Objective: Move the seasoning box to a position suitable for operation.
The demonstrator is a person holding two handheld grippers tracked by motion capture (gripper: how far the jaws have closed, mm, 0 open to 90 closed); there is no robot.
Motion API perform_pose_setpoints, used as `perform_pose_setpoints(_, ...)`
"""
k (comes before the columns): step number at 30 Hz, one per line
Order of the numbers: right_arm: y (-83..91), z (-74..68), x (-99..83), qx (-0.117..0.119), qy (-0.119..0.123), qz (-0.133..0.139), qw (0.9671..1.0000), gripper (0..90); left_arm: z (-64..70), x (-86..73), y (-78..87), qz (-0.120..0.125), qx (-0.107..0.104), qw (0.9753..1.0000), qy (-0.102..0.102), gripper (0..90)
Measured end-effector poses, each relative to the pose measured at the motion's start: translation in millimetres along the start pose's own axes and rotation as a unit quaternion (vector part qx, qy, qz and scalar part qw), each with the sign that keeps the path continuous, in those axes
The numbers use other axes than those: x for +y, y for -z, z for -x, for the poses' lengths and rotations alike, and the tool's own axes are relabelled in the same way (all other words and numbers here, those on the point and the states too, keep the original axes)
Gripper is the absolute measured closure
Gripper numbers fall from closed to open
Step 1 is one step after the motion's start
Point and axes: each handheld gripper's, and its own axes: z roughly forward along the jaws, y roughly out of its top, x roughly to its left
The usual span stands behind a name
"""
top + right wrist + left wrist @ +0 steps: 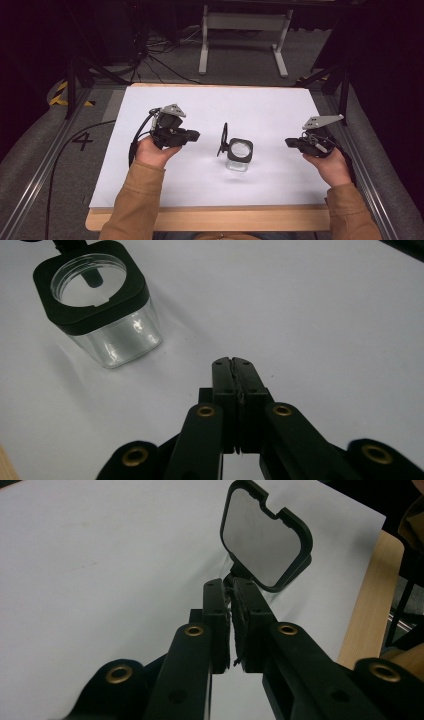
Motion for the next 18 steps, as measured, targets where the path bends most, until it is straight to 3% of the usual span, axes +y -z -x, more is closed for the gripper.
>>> perform_pose_setpoints(4, -4.9, -4.8, -6.8, 0.006, 0.001, -0.013, 0.9999, 89.3, 3.6, 7.7, -5.6, 0.006, -0.009, 0.9999, -0.013, 88.7)
perform_pose_setpoints(7, -5.6, -11.8, -9.6, 0.017, 0.003, -0.007, 0.9998, 89.3, 6.9, 13.5, -9.2, 0.014, -0.020, 0.9995, -0.021, 89.0)
perform_pose_setpoints(10, -15.6, -22.4, -12.4, 0.065, 0.008, 0.012, 0.9978, 89.4, 10.6, 17.8, -15.3, 0.017, -0.026, 0.9991, -0.030, 89.4)
perform_pose_setpoints(11, -21.1, -26.5, -13.0, 0.070, 0.012, 0.009, 0.9974, 89.4, 11.7, 19.3, -16.7, 0.016, -0.029, 0.9989, -0.033, 89.5)
perform_pose_setpoints(14, -32.1, -36.7, -14.3, 0.073, 0.023, 0.001, 0.9971, 89.4, 15.7, 22.2, -22.0, 0.020, -0.032, 0.9986, -0.037, 89.6)
perform_pose_setpoints(18, -34.4, -42.0, -15.3, 0.072, 0.032, 0.001, 0.9969, 89.4, 17.8, 23.8, -28.4, 0.024, -0.035, 0.9984, -0.038, 89.7)
